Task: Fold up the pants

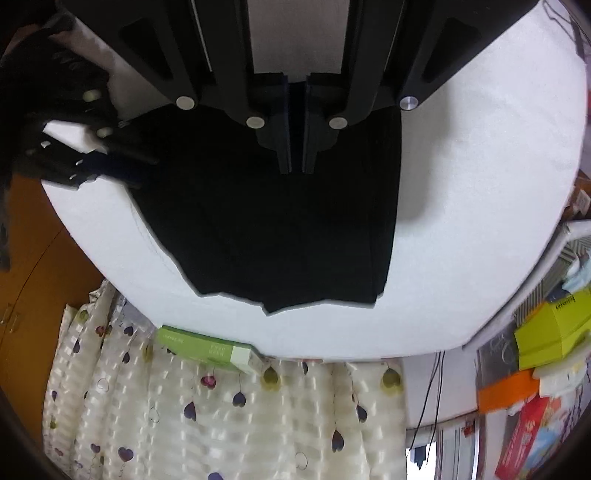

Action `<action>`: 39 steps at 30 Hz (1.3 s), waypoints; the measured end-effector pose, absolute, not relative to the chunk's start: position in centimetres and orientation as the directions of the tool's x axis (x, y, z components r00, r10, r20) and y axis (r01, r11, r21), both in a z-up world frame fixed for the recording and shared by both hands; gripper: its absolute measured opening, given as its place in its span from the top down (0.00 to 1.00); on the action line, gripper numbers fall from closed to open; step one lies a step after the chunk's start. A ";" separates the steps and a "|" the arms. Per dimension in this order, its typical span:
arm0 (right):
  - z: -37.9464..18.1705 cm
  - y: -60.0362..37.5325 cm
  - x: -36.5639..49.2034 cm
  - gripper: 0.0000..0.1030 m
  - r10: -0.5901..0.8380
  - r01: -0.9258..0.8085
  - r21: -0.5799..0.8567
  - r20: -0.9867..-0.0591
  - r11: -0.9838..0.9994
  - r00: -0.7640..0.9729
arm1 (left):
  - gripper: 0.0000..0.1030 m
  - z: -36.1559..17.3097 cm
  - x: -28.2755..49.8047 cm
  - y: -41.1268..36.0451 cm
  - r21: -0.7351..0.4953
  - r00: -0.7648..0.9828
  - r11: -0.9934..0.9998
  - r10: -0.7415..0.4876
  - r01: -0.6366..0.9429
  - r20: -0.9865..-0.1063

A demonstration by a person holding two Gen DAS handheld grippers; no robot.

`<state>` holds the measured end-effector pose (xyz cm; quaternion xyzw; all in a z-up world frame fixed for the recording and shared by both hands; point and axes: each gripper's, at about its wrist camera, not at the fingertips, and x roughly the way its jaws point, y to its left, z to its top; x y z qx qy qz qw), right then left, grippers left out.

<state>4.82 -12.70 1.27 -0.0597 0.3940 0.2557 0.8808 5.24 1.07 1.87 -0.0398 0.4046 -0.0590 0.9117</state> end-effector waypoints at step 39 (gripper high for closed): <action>3.2 -15.9 1.5 0.70 0.428 -0.460 0.149 -0.681 0.875 0.594 | 0.93 4.3 0.1 0.4 -0.077 0.739 0.997 -0.062 0.014 -0.671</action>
